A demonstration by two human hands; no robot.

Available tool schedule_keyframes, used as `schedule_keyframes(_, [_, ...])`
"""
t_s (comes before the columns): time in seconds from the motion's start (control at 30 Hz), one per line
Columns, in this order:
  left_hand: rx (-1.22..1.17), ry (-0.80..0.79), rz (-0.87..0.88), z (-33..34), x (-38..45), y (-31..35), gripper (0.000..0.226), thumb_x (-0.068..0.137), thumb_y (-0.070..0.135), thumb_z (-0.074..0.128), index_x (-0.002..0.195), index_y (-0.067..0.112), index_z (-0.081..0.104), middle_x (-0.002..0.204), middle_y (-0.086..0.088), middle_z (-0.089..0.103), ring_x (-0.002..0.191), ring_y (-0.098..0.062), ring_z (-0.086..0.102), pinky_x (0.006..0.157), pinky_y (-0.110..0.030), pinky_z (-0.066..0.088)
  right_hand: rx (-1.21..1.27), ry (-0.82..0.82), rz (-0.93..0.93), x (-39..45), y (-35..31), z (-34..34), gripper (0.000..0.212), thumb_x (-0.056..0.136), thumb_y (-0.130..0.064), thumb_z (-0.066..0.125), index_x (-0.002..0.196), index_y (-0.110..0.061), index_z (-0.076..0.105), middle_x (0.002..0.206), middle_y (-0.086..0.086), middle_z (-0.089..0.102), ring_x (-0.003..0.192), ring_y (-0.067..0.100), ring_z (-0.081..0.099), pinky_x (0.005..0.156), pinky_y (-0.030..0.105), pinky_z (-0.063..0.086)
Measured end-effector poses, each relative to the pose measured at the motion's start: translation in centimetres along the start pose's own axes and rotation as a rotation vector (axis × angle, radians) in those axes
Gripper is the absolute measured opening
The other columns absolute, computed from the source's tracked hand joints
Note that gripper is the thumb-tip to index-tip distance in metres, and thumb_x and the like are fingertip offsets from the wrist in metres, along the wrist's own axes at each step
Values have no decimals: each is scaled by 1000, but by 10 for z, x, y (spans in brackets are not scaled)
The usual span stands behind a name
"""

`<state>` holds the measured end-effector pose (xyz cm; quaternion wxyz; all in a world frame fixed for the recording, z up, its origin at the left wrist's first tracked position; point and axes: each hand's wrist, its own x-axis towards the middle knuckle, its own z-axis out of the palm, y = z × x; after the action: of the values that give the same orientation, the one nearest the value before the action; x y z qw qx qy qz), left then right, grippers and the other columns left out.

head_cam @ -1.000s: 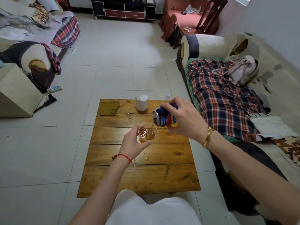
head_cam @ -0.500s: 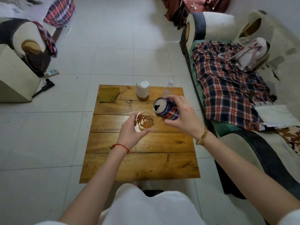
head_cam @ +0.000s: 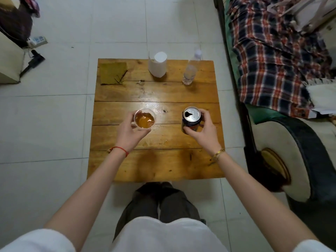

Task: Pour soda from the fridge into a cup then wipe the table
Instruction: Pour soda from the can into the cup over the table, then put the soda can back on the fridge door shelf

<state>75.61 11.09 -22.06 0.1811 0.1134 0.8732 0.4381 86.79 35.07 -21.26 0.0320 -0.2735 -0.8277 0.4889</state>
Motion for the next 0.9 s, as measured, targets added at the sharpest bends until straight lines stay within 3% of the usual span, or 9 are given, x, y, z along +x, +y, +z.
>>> schedule_keyframes(0.1, [-39, 0, -57, 24, 6, -30, 64, 72, 20, 85, 126, 16, 53, 122, 2, 59, 109, -11, 54, 85, -8, 45, 30, -19, 88, 7, 45, 24, 72, 70, -24, 84, 130, -23, 44, 128, -4, 57, 119, 13, 53, 102, 33, 47])
schedule_keyframes(0.17, [-58, -3, -90, 41, 10, -52, 61, 72, 14, 84, 125, 15, 53, 120, 4, 58, 107, -8, 52, 81, -1, 42, 45, -27, 136, 12, 73, 40, 73, 70, -20, 84, 131, -21, 44, 130, -3, 57, 119, 12, 52, 102, 29, 46])
schedule_keyframes(0.3, [-87, -1, -138, 73, 19, -102, 64, 71, 13, 84, 127, 14, 53, 124, 1, 58, 114, -12, 53, 96, -26, 49, 38, -22, 178, 20, 122, 69, 73, 70, -19, 84, 130, -21, 42, 128, -2, 57, 116, 12, 53, 103, 35, 46])
schedule_keyframes(0.53, [-97, 40, -186, 111, 28, -156, 64, 71, 19, 85, 126, 17, 52, 122, 2, 57, 116, -15, 55, 94, -27, 50, 38, 39, 145, 24, 168, 96, 73, 69, -20, 83, 130, -19, 42, 128, 1, 57, 117, 16, 55, 103, 37, 46])
schedule_keyframes(0.9, [-132, 28, -190, 128, 25, -166, 64, 71, 12, 85, 126, 18, 53, 123, 3, 58, 115, -10, 54, 99, -31, 51, 37, 54, 128, 18, 181, 100, 73, 68, -28, 82, 129, -25, 42, 126, -6, 59, 115, 13, 58, 100, 43, 49])
